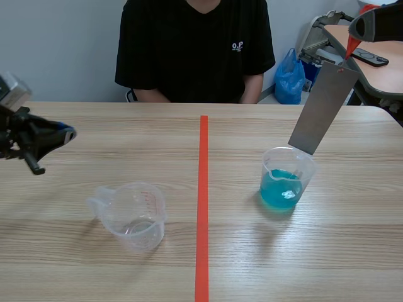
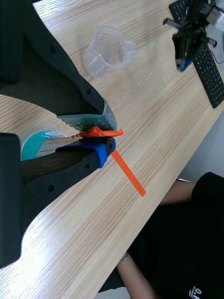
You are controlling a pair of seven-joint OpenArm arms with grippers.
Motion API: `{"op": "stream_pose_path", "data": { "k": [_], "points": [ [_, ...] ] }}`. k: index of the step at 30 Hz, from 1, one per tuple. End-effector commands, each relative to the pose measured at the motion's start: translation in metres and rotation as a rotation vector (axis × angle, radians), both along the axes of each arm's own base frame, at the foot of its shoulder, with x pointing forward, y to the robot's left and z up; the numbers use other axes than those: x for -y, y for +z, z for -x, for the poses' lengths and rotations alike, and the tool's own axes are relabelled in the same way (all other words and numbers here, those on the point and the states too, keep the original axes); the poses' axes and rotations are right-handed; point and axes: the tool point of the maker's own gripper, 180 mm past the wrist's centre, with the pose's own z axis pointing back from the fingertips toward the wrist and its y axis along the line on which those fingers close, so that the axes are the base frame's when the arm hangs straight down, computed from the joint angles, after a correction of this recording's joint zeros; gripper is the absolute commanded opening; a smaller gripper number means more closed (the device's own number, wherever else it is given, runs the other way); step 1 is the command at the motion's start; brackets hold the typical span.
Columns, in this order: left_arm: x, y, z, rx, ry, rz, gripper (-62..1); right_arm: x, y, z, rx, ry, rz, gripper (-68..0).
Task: Do the redox reaction experiment.
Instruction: 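Raise the plate and point at it, then lower the plate into the blue solution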
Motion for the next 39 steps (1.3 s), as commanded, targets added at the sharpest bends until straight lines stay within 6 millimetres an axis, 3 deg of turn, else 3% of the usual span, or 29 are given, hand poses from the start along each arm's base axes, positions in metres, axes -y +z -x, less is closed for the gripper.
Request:
{"op": "stream_pose_path", "data": {
  "k": [1,8,17,21,29,39],
  "points": [
    [-0.011,0.007,0.005,0.024,0.024,0.027,-57.3,0.000,0.019,0.000,0.051,0.012,-0.014,-66.0],
    [-0.054,-0.009,0.063,-0.014,0.117,0.038,-57.3,0.000,0.019,0.000,0.052,0.012,-0.015,-66.0],
    [-0.065,-0.012,0.138,-0.018,0.195,0.047,-57.3,0.000,0.019,0.000,0.051,0.012,-0.014,-66.0],
    [-0.050,-0.022,0.170,-0.037,0.191,0.018,-57.3,0.000,0.018,0.000,0.048,0.012,-0.013,-66.0],
    [-0.012,-0.035,0.215,-0.060,0.186,0.007,-57.3,-0.001,0.016,-0.001,0.048,0.010,-0.014,-66.0],
    [0.026,-0.038,0.247,-0.067,0.179,-0.003,-57.3,-0.003,0.000,-0.005,0.049,-0.007,0.021,-66.0]
  ]
}}
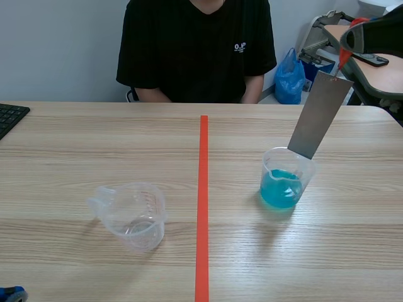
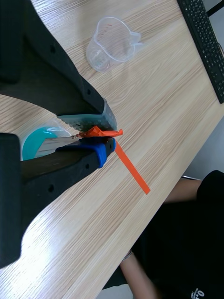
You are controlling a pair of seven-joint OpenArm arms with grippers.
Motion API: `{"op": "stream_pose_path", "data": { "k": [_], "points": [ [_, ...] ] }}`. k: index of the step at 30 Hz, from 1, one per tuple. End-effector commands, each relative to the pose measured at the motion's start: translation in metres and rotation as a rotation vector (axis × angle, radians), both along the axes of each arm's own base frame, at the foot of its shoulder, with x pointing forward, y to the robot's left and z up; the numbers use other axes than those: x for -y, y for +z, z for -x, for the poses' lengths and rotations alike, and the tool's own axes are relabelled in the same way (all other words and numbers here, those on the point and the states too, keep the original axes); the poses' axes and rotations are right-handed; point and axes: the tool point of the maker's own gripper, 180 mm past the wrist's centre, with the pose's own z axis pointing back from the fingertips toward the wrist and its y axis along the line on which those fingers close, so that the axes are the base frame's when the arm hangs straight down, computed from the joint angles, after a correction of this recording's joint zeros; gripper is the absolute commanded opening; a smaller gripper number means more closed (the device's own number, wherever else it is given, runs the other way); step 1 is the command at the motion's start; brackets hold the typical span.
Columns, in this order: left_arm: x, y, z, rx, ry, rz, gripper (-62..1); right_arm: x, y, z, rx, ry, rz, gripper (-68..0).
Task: Do the redox reaction experiment.
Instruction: 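Lower the plate into the blue solution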
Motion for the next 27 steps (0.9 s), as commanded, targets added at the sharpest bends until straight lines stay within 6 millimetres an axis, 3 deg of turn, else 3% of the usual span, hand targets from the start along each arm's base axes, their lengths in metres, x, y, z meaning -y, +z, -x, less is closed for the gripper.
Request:
{"op": "stream_pose_path", "data": {
  "k": [1,8,27],
  "points": [
    [-0.001,0.006,-0.001,0.022,0.006,-0.006,-57.3,0.001,0.012,-0.002,0.043,0.001,-0.006,-66.0],
    [0.011,0.008,0.012,0.019,0.004,0.009,-57.3,0.003,-0.008,-0.009,0.028,-0.034,0.013,-66.0],
    [0.013,0.006,0.013,0.012,-0.008,-0.004,-57.3,-0.008,-0.088,-0.014,-0.107,-0.075,0.045,-66.0]
  ]
}}
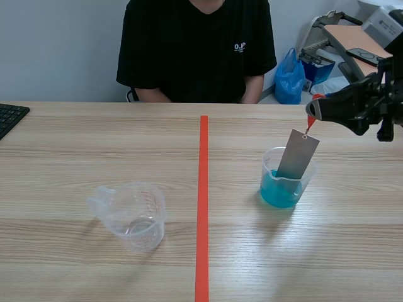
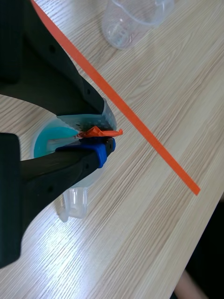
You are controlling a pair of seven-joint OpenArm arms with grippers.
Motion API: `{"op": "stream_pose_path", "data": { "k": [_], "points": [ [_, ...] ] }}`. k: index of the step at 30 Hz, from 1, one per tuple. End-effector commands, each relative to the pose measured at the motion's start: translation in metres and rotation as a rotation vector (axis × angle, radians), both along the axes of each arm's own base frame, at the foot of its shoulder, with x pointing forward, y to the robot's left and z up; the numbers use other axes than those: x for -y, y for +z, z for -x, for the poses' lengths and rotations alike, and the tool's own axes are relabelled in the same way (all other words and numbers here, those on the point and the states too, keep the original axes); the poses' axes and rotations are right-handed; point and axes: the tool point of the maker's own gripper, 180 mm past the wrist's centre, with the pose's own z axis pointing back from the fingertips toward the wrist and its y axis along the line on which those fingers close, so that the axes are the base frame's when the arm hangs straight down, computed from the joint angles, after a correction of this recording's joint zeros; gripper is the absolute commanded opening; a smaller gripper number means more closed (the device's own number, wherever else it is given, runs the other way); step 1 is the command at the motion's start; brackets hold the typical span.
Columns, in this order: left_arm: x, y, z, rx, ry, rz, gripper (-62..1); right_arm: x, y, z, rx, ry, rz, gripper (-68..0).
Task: Do the redox reaction experiment.
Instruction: 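Lower the plate into the blue solution, then hold the plate still in the solution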
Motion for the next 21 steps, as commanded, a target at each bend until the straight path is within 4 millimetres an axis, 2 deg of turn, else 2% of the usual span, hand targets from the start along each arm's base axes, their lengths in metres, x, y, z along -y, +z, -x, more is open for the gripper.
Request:
{"op": "stream_pose_path", "data": {
  "k": [1,6,21],
  "points": [
    [-0.002,0.009,-0.005,0.034,-0.001,0.002,-57.3,0.000,0.006,-0.003,0.028,0.010,0.003,-66.0],
    [-0.002,0.009,-0.005,0.033,-0.002,0.004,-57.3,-0.003,-0.005,-0.002,0.021,0.020,0.029,-66.0],
    [-0.002,0.008,-0.005,0.032,-0.002,0.003,-57.3,-0.004,-0.008,-0.002,0.021,0.023,0.041,-66.0]
  ]
}}
